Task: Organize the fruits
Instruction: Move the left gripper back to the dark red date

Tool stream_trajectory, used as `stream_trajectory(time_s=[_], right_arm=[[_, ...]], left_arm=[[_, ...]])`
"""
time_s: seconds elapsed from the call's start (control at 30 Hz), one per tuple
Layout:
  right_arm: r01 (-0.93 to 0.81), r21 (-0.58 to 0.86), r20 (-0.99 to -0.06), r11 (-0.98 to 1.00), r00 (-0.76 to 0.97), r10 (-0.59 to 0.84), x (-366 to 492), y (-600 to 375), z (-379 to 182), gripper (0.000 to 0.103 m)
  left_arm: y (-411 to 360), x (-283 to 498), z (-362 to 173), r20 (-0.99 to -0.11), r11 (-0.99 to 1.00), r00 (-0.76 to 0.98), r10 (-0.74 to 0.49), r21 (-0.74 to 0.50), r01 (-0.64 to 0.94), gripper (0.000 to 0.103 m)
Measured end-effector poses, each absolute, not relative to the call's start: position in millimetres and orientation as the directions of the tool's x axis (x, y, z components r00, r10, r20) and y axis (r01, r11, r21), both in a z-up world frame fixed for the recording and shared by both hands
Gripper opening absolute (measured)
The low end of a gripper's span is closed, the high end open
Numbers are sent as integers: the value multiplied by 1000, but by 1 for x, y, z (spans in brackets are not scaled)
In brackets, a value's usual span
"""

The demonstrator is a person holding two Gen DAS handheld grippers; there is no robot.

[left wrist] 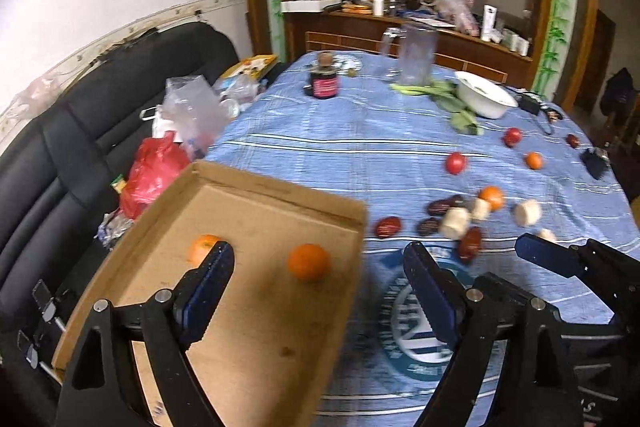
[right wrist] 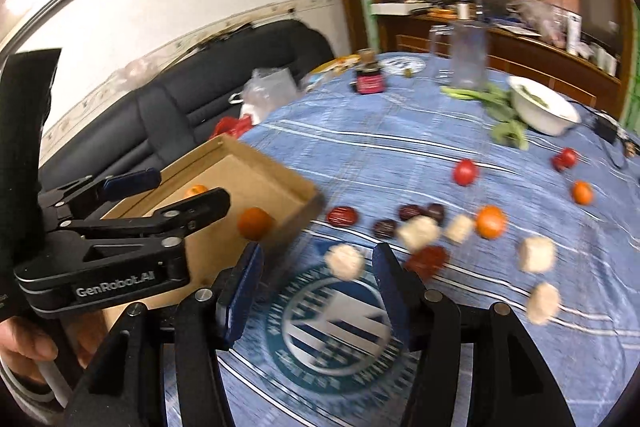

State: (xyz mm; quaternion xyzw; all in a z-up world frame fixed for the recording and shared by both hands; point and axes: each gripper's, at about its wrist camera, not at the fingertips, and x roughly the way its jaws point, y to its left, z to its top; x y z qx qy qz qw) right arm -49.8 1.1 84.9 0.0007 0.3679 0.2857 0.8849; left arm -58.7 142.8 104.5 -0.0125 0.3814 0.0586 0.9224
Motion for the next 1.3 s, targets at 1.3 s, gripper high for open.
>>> stream_trajectory(time_s=[1.3], right_arm=[[-283, 160, -730, 946, 611, 306, -14, -145, 31, 67]], left_arm=[[26, 3, 39, -816, 993, 572, -85, -23, 115, 86]])
